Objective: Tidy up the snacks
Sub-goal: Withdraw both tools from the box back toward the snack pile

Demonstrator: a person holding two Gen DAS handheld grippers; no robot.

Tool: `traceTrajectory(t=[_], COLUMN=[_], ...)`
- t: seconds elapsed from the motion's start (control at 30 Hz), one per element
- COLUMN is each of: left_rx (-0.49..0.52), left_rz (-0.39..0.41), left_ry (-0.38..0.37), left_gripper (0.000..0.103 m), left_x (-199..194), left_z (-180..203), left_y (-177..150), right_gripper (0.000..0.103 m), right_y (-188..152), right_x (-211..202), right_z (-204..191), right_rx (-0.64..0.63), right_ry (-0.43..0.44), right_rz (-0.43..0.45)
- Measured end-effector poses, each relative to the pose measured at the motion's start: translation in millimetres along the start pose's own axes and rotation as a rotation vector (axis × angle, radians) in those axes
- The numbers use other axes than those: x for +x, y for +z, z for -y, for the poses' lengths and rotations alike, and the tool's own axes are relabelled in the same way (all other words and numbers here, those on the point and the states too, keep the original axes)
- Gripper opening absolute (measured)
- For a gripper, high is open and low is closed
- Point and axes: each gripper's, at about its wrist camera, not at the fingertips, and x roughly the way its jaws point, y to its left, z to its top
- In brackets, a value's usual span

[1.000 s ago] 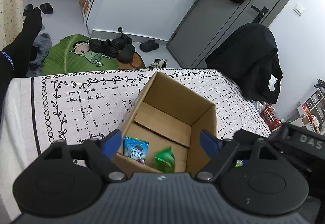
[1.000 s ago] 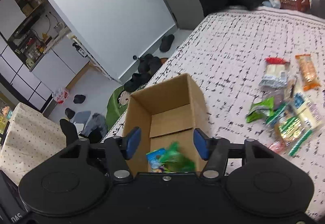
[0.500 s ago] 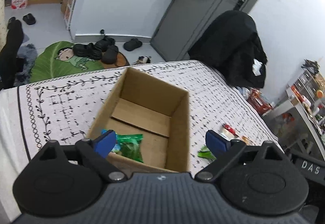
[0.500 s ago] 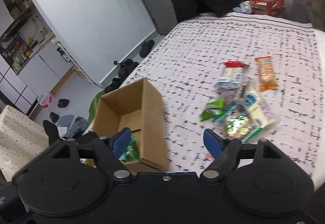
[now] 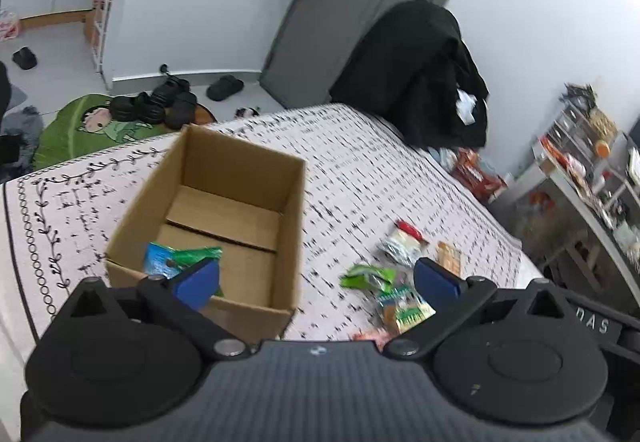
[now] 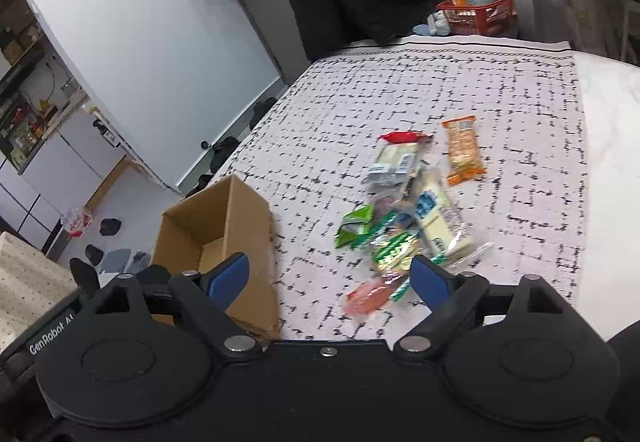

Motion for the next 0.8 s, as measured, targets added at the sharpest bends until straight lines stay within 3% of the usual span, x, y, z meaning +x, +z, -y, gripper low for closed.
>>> traceTrajectory(t=[0.8], left_rx=[0.097], left_rz=[-0.053], left_ry=[0.019], left_gripper=[0.103], left_x=[25], left_z=[57], left_y=[-34], right_gripper=[0.093], right_y=[-4], right_x=[15], right_z=[75], right_rx=[-0.012], right_ry=[-0.025], right_rz=[-0.03])
